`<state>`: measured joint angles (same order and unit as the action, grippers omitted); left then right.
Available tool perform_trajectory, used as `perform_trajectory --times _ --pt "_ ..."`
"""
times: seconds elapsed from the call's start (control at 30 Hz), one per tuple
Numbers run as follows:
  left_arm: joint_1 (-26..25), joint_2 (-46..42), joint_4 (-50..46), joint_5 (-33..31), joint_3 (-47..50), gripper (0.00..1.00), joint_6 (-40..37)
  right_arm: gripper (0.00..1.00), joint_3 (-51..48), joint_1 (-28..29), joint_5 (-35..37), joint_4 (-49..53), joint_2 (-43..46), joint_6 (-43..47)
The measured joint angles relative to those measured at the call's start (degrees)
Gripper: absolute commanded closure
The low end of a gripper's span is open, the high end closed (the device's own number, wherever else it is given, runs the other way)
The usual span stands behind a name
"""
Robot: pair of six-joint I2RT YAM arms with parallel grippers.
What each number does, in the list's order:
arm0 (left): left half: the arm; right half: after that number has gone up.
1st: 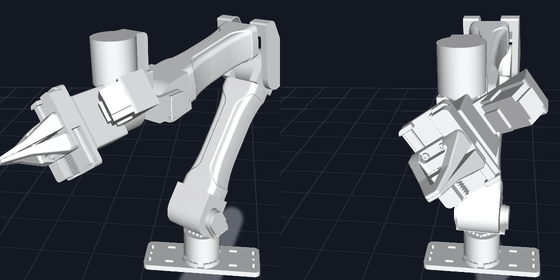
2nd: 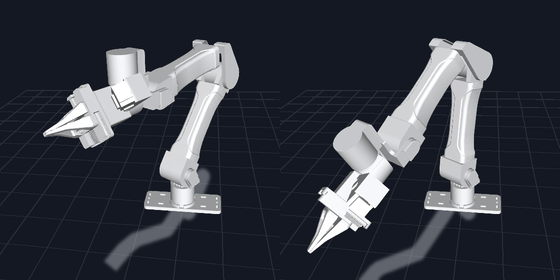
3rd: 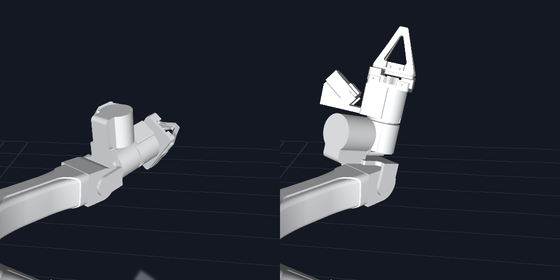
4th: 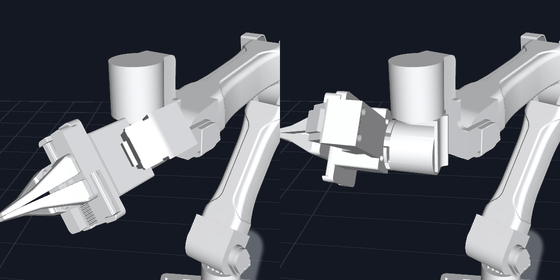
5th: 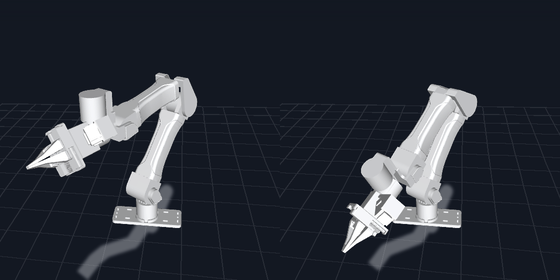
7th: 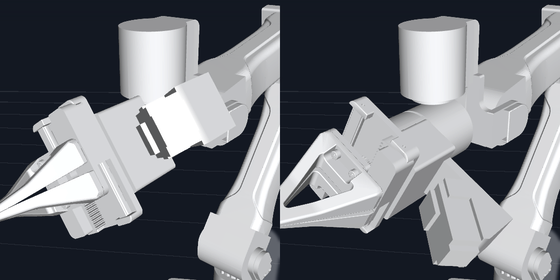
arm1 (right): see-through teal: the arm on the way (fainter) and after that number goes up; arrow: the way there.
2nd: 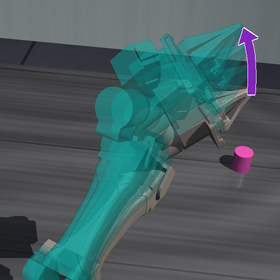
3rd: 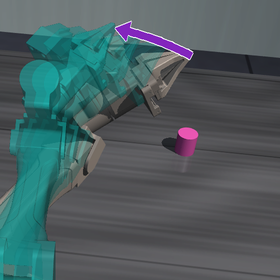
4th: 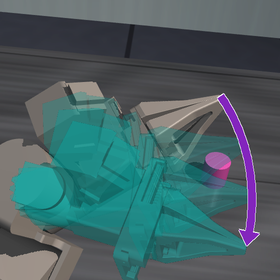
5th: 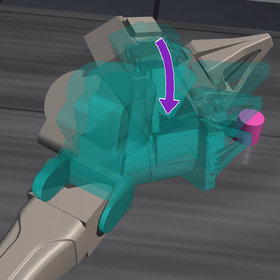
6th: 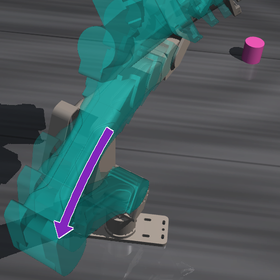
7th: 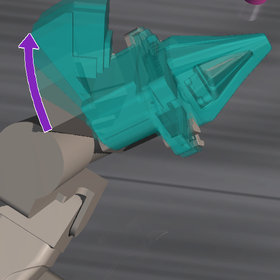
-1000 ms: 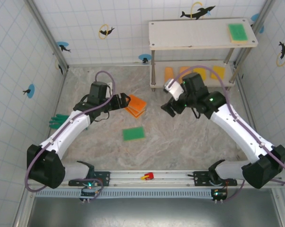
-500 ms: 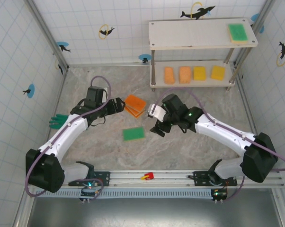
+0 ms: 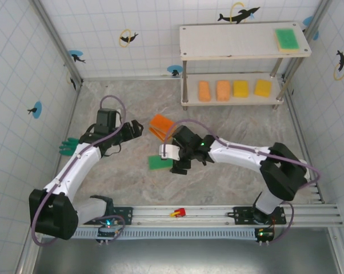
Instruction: Place and organize the cleaning sponges onto the shelf
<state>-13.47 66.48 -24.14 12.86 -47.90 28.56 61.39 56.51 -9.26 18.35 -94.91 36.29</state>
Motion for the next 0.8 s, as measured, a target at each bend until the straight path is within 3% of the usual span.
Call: perform_trajectory --times 0.4,0.8 --pt "2.58 -0.50 -0.07 0.17 2.01 0.03 -0.02 0.00 8.74 1.03 -2.89 2.82 -9.70 5.62" --pt "3.78 -1.22 -0.09 0.61 2.56 0.03 -0.04 0.02 11.15 -0.26 -5.18 5.07 -14.82 6.75"
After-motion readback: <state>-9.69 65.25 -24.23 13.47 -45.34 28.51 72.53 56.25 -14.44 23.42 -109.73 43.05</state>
